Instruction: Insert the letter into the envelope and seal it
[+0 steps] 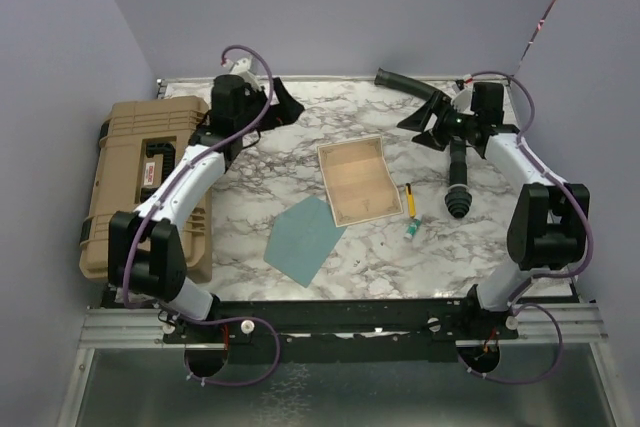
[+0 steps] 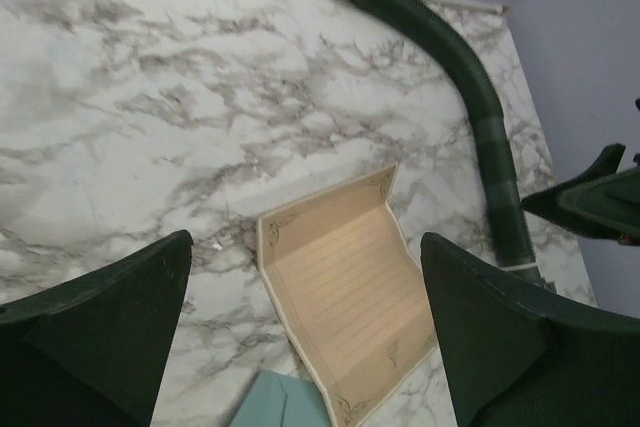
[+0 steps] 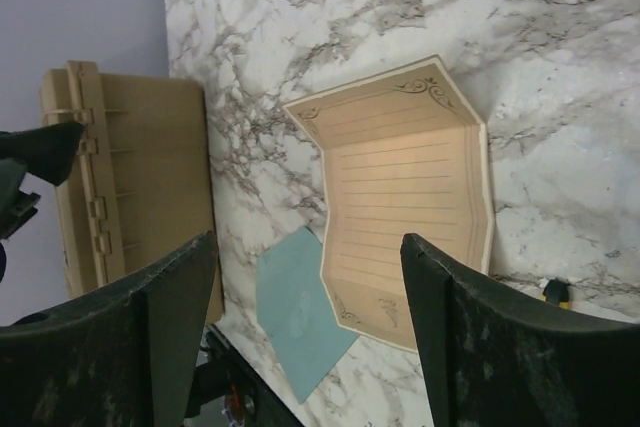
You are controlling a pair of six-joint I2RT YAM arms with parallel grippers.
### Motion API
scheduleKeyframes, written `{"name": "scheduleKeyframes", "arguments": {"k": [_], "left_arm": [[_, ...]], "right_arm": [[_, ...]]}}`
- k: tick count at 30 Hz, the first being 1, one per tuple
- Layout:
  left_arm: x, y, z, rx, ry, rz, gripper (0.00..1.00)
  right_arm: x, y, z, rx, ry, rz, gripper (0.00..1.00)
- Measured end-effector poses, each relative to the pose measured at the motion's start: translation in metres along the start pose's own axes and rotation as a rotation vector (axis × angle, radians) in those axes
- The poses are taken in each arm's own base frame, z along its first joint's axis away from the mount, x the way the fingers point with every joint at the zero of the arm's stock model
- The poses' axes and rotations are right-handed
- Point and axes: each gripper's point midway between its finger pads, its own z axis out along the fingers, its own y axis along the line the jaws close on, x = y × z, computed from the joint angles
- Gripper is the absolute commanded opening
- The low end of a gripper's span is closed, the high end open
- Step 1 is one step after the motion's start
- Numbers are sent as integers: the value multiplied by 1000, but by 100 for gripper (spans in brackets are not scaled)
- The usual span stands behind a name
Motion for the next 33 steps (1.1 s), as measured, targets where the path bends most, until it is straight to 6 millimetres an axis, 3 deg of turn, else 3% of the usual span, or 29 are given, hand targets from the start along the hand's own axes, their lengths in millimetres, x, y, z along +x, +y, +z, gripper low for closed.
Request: {"name": "scheduleKeyframes", "arguments": {"k": [5, 8, 14, 21, 33], "left_arm": [[88, -22, 37, 36, 207, -44, 88], [129, -51, 40, 88, 274, -15, 84], [192, -91, 44, 193, 364, 33, 59], [255, -69, 62, 174, 495, 70, 39], [301, -37, 63, 124, 615, 172, 30]], "right_arm": [[0, -37, 26, 55, 9, 2, 75], [-2, -57, 44, 75, -10, -39, 76], [-14, -66, 77, 33, -65, -204, 76], [-7, -95, 113, 30, -3, -262, 76], [18, -87, 119, -134, 120, -361, 74]]}}
